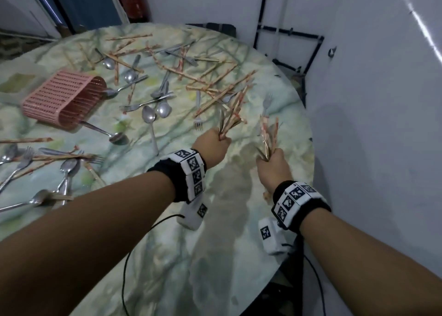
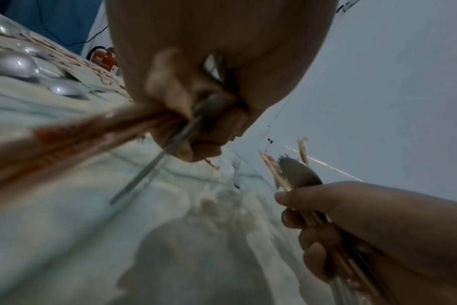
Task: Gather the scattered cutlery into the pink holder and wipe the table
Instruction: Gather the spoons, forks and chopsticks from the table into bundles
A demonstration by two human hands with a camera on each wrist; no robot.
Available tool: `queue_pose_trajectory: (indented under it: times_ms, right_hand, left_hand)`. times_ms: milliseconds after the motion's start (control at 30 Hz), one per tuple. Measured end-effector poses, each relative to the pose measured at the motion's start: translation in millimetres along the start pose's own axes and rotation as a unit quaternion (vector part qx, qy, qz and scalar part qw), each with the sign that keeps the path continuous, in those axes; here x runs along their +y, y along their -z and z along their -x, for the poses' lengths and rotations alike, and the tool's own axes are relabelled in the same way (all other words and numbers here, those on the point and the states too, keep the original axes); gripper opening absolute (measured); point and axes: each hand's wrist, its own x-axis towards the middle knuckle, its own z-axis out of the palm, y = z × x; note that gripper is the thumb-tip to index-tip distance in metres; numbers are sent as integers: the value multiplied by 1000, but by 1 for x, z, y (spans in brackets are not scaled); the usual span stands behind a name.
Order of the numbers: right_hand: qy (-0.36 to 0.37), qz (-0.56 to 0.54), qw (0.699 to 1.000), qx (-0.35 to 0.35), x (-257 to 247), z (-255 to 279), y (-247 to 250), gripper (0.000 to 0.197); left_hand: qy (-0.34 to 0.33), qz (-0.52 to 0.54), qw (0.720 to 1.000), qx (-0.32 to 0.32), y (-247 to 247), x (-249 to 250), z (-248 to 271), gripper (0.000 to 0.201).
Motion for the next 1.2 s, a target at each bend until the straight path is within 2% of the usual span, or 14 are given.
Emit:
queue_pose_trajectory:
  times_ms: [67,167,233,367,633,700,833,1000,1200]
  right_hand:
    - [7,-2,1000,13,7,-8,13,33]
    - [26,6,999,25,11,-21,26,32]
    - [45,21,998,30,11,-31,31,29]
    - [92,75,993,8,-1,-51,32,21]
    - [179,220,954,-93,-21,-84,10,45]
    - [181,273,939,-105,-21,-88,7,40]
    - [209,324,921,-51,-22,-95,15,35]
    - [179,304,935,-25,-9,-99,24,29]
    - [178,269,946,-14,-6,-99,15,39]
  left_hand:
    - [32,56,998,8,-16,5,-4,17]
    - [79,169,982,16,-32,14,-10,22]
    - [90,206,974,22,-35,19,-9,18]
    - [75,209,974,48,-37,15,-10,13]
    - [87,226,966,88,-24,2,-14,4]
    - [86,228,966,91,-22,-1,-15,9]
    - [79,225,967,86,-22,-4,-20,16]
    - [72,215,972,68,-28,-2,-26,13]
    - [70,215,972,66,-31,0,-26,12]
